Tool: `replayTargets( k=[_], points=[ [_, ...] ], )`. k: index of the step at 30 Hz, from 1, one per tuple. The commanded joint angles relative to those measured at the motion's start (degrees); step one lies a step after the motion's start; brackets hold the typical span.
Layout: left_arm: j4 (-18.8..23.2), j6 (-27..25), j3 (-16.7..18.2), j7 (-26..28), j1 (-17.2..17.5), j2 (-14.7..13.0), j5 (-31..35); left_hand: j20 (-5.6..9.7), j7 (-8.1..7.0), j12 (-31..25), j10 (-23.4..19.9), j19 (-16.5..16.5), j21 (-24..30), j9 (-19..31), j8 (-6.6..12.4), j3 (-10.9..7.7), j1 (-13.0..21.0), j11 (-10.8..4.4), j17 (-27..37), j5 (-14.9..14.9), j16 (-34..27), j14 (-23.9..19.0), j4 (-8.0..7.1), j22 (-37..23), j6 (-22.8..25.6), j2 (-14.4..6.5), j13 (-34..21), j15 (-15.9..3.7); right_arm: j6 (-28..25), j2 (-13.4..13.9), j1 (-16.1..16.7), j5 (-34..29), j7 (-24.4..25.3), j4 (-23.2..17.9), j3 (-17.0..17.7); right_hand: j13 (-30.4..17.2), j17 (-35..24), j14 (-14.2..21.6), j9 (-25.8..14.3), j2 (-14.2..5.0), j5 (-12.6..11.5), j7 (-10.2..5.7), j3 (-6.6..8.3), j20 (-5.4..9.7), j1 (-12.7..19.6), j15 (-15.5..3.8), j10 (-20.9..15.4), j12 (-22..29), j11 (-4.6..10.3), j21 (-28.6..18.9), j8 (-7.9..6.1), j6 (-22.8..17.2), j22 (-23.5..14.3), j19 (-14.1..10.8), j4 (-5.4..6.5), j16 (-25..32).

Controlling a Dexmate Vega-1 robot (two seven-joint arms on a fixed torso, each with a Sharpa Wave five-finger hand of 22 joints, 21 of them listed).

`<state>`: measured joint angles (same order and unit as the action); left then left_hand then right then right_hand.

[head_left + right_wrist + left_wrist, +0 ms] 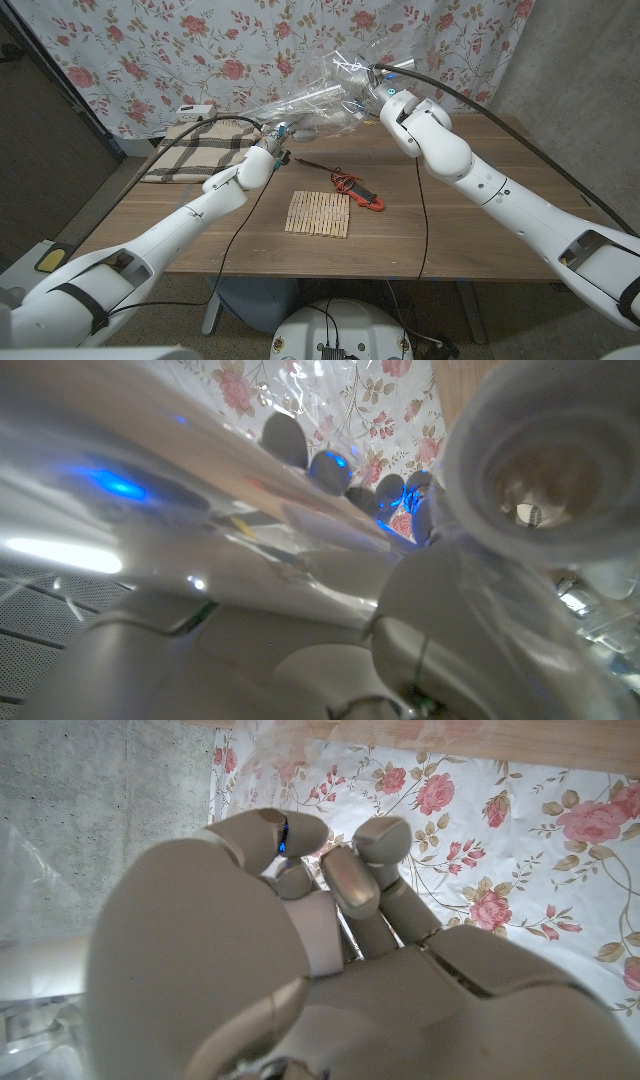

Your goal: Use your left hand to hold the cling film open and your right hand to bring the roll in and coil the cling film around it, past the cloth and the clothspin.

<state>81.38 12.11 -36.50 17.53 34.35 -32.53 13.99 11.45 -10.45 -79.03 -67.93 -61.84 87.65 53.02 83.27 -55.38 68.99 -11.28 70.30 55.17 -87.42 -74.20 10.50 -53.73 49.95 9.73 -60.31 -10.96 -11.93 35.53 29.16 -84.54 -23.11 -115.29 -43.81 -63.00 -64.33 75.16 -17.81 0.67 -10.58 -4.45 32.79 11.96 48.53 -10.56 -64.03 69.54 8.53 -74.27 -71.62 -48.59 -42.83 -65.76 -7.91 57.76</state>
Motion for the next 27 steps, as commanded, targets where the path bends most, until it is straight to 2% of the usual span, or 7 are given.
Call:
replayTargets(
  k=[1, 27],
  points=[
    [1.1, 0.4, 0.8, 1.0, 1.1, -0.4, -0.1, 0.41, -0.04, -11.6, -0.4, -0.1, -0.1, 18.9, 8.09, -0.14, 0.1, -0.39, 0.0, 0.3, -0.4, -0.3, -0.11, 0.1, -0.1, -0.6, -11.0, -0.2, 0.1, -0.2, 0.8, -1.3, -0.9, -0.9, -0.1, -8.2, -6.6, 2.1, -0.1, -7.67, -0.4, -0.29, 0.2, 0.09, -6.2, -1.51, -2.0, 20.7, 1.66, -13.8, -0.29, -0.1, -0.5, 0.0, 0.09, 31.7],
    [5.5, -1.6, 1.6, 3.1, 3.2, -1.0, 2.4, 0.42, -0.06, -11.6, -0.4, -0.1, 0.0, 18.9, 8.08, -0.15, 0.1, -0.38, 0.1, 0.3, -0.4, -0.3, -0.08, -0.2, -0.1, -0.5, -11.0, -0.19, 1.3, 0.5, 2.7, -2.0, -1.9, -3.2, 0.8, -8.2, -6.6, 2.1, 0.1, -7.61, -0.4, -0.35, 0.19, 0.08, -6.3, -1.52, -2.1, 20.7, 1.63, -13.8, -0.56, -0.2, -0.8, 0.1, 0.08, 31.7]
  ],
)
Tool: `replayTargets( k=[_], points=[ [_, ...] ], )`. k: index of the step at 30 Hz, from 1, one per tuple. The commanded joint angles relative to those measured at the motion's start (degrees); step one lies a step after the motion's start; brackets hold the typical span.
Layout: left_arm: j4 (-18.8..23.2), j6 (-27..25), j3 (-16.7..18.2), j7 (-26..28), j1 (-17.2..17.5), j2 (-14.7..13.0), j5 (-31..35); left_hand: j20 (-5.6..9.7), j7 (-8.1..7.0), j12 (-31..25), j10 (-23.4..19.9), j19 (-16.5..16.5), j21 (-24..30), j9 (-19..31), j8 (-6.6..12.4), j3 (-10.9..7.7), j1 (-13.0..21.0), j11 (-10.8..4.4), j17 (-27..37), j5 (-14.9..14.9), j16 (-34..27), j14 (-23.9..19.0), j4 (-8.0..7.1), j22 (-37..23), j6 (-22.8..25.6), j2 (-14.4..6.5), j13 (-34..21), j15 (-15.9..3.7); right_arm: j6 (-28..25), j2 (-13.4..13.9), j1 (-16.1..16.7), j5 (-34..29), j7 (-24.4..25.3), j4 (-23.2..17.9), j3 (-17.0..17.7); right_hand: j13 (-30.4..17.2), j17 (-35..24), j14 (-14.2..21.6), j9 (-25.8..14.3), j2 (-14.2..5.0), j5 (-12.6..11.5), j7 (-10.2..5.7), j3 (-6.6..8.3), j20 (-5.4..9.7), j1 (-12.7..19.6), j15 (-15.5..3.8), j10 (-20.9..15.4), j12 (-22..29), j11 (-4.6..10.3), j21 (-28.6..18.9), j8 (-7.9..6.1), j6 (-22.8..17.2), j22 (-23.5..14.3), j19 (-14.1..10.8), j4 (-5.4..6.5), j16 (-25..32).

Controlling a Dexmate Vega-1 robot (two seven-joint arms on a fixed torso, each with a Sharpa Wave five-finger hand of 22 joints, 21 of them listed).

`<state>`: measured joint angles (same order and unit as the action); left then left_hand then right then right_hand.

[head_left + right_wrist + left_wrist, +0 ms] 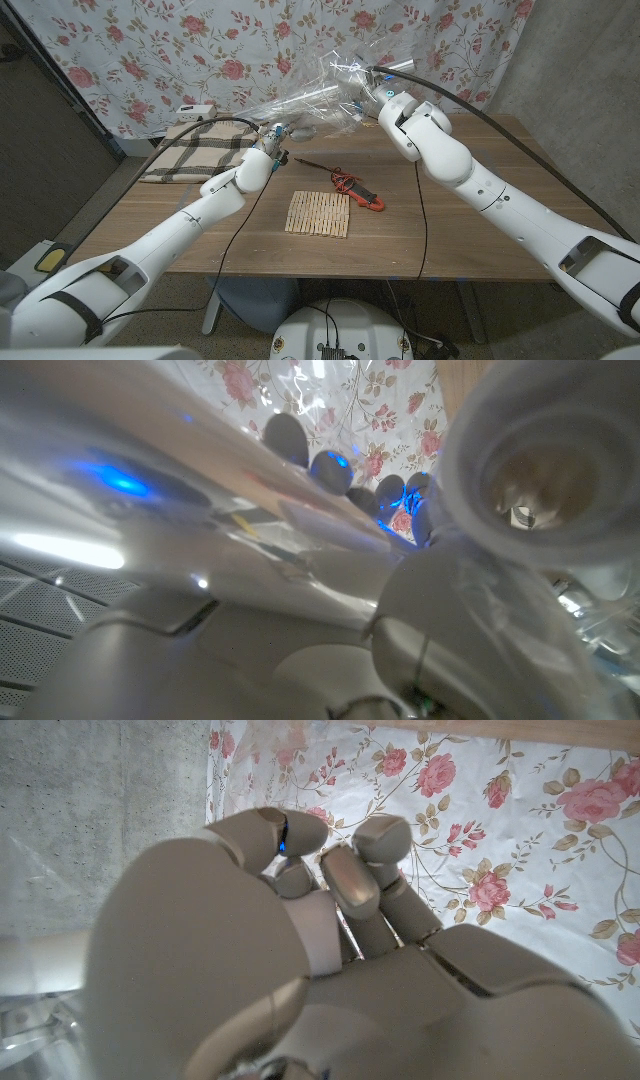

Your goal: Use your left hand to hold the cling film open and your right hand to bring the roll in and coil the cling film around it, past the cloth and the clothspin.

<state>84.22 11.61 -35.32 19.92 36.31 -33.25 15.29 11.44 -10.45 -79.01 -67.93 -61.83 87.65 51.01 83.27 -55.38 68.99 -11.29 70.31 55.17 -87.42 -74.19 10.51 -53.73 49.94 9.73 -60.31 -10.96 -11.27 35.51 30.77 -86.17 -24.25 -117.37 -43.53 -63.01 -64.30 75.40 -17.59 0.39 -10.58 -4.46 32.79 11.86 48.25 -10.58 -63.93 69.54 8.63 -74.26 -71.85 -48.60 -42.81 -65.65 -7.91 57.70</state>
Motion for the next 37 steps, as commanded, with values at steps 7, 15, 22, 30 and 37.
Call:
replayTargets(
  k=[7, 15, 22, 30, 37],
  points=[
    [4.0, -1.6, 0.6, 0.9, 2.2, -0.4, 1.3, 0.41, -0.05, -11.6, -0.4, -0.1, -0.1, 20.9, 8.08, -0.17, 0.0, -0.39, 0.1, 0.3, -0.4, -0.2, -0.11, 0.0, 0.0, -0.5, -11.0, -0.19, 0.9, 1.0, 2.2, -0.4, -0.8, -1.9, 0.9, -8.2, -6.7, 1.9, 0.0, -7.34, -0.4, -0.34, 0.18, 0.18, -6.0, -1.51, -2.2, 20.7, 1.52, -13.8, -0.35, -0.2, -0.8, 0.0, 0.09, 31.8],
    [5.5, -2.1, 0.9, 1.1, 3.0, -0.8, 1.9, 0.47, -0.09, -11.6, -0.4, -0.1, 0.0, 20.9, 8.09, -0.16, 0.0, -0.38, 0.0, 0.3, -0.3, -0.3, -0.15, -0.1, 0.0, -0.5, -11.0, -0.19, 0.9, 1.1, 3.0, -0.4, -0.5, -2.4, 1.4, -8.2, -6.7, 1.9, 0.2, -7.33, -0.4, -0.2, 0.15, 0.19, -6.1, -1.5, -2.2, 20.7, 1.53, -13.8, -0.37, -0.2, -0.7, -0.1, 0.11, 31.8],
    [6.7, -2.6, 1.1, 1.1, 3.8, -1.1, 2.2, 0.32, -0.07, -11.6, -0.5, 0.2, 0.0, 20.9, 8.08, -0.25, 0.0, -0.4, 0.1, 0.4, -0.4, -0.2, -0.1, -0.4, 0.1, -0.4, -11.0, -0.15, 1.0, 1.0, 3.3, -0.3, -0.1, -2.4, 1.7, -8.2, -6.7, 1.9, 0.1, -7.35, -0.4, -0.33, 0.14, 0.18, -6.1, -1.5, -2.2, 20.7, 1.53, -13.7, -0.5, -0.2, -0.7, -0.1, 0.14, 31.8],
    [6.8, -3.0, 1.2, 1.3, 3.9, -1.0, 2.4, 0.43, -0.08, -11.6, -0.4, 0.0, 0.0, 20.9, 8.08, -0.21, -0.1, -0.39, 0.1, 0.3, -0.4, -0.2, -0.09, -0.3, 0.1, -0.4, -11.0, -0.16, 1.2, 1.2, 3.2, 0.0, 0.1, -2.1, 2.0, -8.2, -6.7, 1.9, 0.3, -7.36, -0.4, -0.27, 0.13, 0.18, -6.2, -1.5, -2.2, 20.7, 1.52, -13.8, -0.5, -0.2, -0.8, -0.2, 0.15, 31.8],
    [6.1, -2.8, 0.9, 1.8, 3.5, -0.4, 2.8, 0.45, -0.09, -11.6, -0.4, -0.1, -0.1, 20.9, 8.08, -0.22, -0.1, -0.39, 0.1, 0.3, -0.4, -0.2, -0.06, -0.2, 0.2, -0.5, -11.0, -0.19, 1.5, 1.5, 3.0, 0.6, 0.4, -1.9, 2.3, -8.2, -6.7, 1.9, 0.3, -7.38, -0.4, -0.29, 0.14, 0.19, -6.2, -1.5, -2.2, 20.7, 1.52, -13.7, -0.59, -0.1, -0.6, -0.1, 0.15, 31.8]
  ],
)
